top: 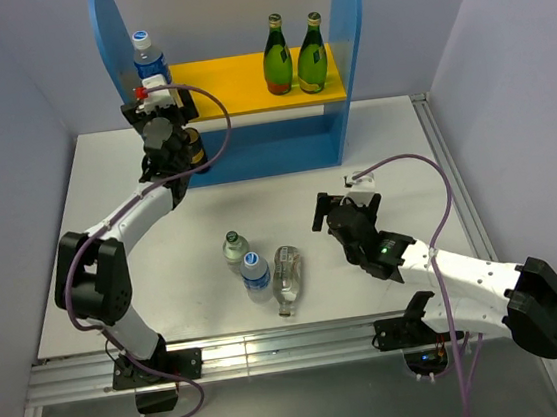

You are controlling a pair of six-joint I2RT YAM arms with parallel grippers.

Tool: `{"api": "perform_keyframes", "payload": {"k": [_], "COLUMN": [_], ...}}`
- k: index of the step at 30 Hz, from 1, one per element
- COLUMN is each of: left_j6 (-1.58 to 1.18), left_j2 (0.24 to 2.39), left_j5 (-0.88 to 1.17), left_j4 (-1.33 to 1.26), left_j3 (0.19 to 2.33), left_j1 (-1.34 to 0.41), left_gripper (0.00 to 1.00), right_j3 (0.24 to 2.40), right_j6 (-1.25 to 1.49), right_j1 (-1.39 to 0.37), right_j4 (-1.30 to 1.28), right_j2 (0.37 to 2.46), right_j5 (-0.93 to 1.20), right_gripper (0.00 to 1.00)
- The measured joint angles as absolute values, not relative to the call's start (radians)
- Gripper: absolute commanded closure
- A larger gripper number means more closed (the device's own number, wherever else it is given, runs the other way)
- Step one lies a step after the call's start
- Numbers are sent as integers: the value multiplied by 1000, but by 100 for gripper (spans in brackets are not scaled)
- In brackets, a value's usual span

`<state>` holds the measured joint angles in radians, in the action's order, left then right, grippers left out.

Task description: Place and organize the beverage onto the shelf

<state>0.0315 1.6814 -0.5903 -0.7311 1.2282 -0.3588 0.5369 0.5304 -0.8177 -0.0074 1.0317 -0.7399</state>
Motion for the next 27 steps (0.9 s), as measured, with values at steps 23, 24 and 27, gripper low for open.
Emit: {"api": "perform_keyframes", "payload": {"k": [23, 24, 27], "left_j6": [-107, -133, -229], "left_j2": [1216, 1163, 996], "left_j5": [-659, -671, -686], "left_j4": [-456, -415, -312], "left_j3": [918, 894, 825], "left_j1": [-505, -547, -687], "left_gripper": [9, 11, 26], "right_j3": [538, 538, 538], "right_j6": [531, 531, 532], "right_j1": [-817, -817, -817], "right_j4": [-8, -8, -8], "right_j2": [1035, 1035, 1035], "right_j5": [-739, -740, -742], "right_gripper": [0, 0, 0]}}
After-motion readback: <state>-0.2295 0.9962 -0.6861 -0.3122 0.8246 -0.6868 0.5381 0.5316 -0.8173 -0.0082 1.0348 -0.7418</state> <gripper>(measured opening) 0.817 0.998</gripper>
